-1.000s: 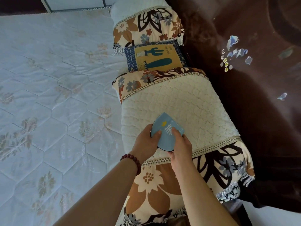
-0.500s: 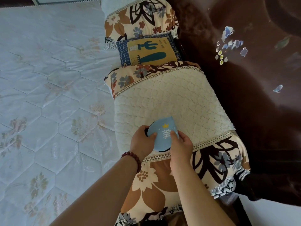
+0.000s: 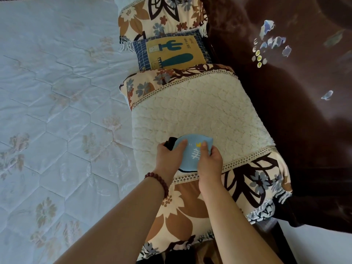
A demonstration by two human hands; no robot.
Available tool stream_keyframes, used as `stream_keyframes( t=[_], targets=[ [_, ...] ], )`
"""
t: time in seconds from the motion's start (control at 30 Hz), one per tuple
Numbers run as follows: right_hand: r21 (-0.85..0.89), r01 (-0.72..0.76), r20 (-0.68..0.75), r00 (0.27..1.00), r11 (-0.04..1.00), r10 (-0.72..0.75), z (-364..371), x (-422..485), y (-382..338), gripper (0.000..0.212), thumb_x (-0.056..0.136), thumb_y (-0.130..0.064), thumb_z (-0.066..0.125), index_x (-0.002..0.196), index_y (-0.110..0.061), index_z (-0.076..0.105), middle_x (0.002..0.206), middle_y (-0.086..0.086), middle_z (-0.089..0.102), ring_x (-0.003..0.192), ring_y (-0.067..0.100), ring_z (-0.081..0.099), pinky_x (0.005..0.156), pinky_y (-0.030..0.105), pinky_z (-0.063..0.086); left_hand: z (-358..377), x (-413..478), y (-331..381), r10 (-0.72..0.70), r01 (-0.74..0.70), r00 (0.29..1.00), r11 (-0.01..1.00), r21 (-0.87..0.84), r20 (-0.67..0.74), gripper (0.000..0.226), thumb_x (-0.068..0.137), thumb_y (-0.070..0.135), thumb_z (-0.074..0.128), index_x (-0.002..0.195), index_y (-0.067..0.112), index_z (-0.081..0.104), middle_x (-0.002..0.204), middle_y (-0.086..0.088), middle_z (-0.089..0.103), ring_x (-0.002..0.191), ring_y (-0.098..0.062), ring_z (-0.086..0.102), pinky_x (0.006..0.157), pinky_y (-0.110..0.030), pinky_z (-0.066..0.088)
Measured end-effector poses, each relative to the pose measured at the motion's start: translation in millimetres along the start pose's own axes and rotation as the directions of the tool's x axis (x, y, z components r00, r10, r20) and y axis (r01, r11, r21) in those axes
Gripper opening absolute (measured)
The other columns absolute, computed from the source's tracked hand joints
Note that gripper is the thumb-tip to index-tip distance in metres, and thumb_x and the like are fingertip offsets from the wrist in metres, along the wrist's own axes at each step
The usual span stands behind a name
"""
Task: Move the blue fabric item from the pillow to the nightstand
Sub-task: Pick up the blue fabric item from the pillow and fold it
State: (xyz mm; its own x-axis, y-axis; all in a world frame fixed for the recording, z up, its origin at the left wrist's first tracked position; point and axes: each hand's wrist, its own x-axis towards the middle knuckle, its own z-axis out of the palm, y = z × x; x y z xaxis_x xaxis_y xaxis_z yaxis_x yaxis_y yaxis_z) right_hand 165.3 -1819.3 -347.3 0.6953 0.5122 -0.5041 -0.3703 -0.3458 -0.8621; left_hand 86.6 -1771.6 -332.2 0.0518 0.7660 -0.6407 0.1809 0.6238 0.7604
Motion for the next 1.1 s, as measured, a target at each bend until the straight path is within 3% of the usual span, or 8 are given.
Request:
stream_keyframes(
  t=[0.1,0.17,0.23,0.33,0.67,0.87,0.97,1.1],
  targets=[
    [0.004,0.017,0.015,1.000,1.000,-0.018,1.0,-4.6,-4.3,0.020,0.094,-0.033,0.052,0.088,-0.016,0.061,0.080,0.002,0.066,0.072,0.017,0.064,0.066,0.033,0.054,1.5,-7.1,5.3,-0.013,0.012,0.998,1.000,0.022,0.053,0.025,0.083,0.043,0.063,0.080,0.018,0.057,0.081,-0.003,0.064,0.078,-0.021,0.066,0.076,-0.042,0.058],
    [0.025,0.001,0.029,1.000,1.000,-0.002,-0.2,-5.7,-8.1,0.021,0.093,-0.034,0.054,0.080,-0.019,0.061,0.078,0.002,0.066,0.072,0.019,0.064,0.068,0.036,0.054,1.0,-10.0,8.6,0.071,-0.073,0.996,0.996,0.051,0.057,0.017,0.087,0.037,0.059,0.075,0.025,0.057,0.080,-0.001,0.064,0.073,-0.017,0.064,0.069,-0.037,0.057],
    [0.050,-0.036,0.025,0.999,0.998,0.035,-2.6,-7.0,-13.7,0.024,0.090,-0.038,0.057,0.074,-0.020,0.063,0.073,0.000,0.066,0.067,0.016,0.064,0.062,0.032,0.053,-0.5,-15.4,13.0,0.140,-0.143,0.988,0.988,0.056,0.063,0.008,0.088,0.033,0.058,0.085,0.025,0.060,0.086,0.003,0.063,0.074,-0.013,0.062,0.063,-0.030,0.052],
    [0.104,-0.096,-0.004,0.995,0.990,0.097,-8.3,-10.7,-30.4,0.032,0.088,-0.044,0.058,0.065,-0.021,0.064,0.059,-0.005,0.066,0.054,0.011,0.064,0.051,0.024,0.050,-1.0,-30.3,26.6,0.148,-0.155,0.981,0.987,0.048,0.123,0.025,0.089,0.031,0.058,0.111,0.018,0.060,0.100,-0.004,0.065,0.085,-0.019,0.064,0.066,-0.030,0.051],
    [0.114,-0.049,0.050,0.998,0.992,0.044,-34.8,-33.9,-82.5,0.028,0.090,-0.033,0.059,0.065,-0.023,0.066,0.071,0.000,0.067,0.071,0.020,0.064,0.077,0.043,0.055,8.7,-81.3,76.3,0.167,-0.179,0.972,0.982,0.056,0.166,0.012,0.089,0.015,0.058,0.096,0.005,0.058,0.098,-0.019,0.063,0.090,-0.033,0.060,0.084,-0.049,0.051],
    [0.126,-0.080,0.079,0.994,0.989,0.070,-54.9,-47.7,-112.1,0.029,0.087,-0.030,0.063,0.060,-0.021,0.066,0.071,0.003,0.068,0.076,0.025,0.064,0.082,0.050,0.054,13.0,-109.3,100.8,0.150,-0.150,0.949,0.988,-0.021,0.278,0.020,0.086,-0.005,0.050,0.084,0.009,0.065,0.085,-0.013,0.064,0.080,-0.029,0.059,0.075,-0.042,0.049],
    [0.157,-0.053,0.089,0.995,0.986,0.039,-62.2,-56.4,-127.4,0.024,0.086,-0.030,0.062,0.063,-0.023,0.068,0.074,0.002,0.068,0.076,0.024,0.064,0.081,0.048,0.054,15.6,-123.6,113.9,0.125,-0.120,0.955,0.992,-0.033,0.268,0.015,0.087,0.000,0.053,0.100,0.006,0.060,0.092,-0.012,0.063,0.085,-0.029,0.060,0.077,-0.044,0.052],
    [0.195,-0.016,0.084,0.996,0.981,0.000,-69.9,-64.9,-145.5,0.026,0.086,-0.045,0.058,0.071,-0.027,0.068,0.076,-0.002,0.071,0.073,0.019,0.067,0.071,0.039,0.056,17.3,-139.1,127.7,0.140,-0.135,0.948,0.990,-0.038,0.287,0.015,0.088,0.005,0.055,0.086,0.018,0.060,0.087,-0.005,0.063,0.078,-0.023,0.061,0.070,-0.038,0.054]
  ],
)
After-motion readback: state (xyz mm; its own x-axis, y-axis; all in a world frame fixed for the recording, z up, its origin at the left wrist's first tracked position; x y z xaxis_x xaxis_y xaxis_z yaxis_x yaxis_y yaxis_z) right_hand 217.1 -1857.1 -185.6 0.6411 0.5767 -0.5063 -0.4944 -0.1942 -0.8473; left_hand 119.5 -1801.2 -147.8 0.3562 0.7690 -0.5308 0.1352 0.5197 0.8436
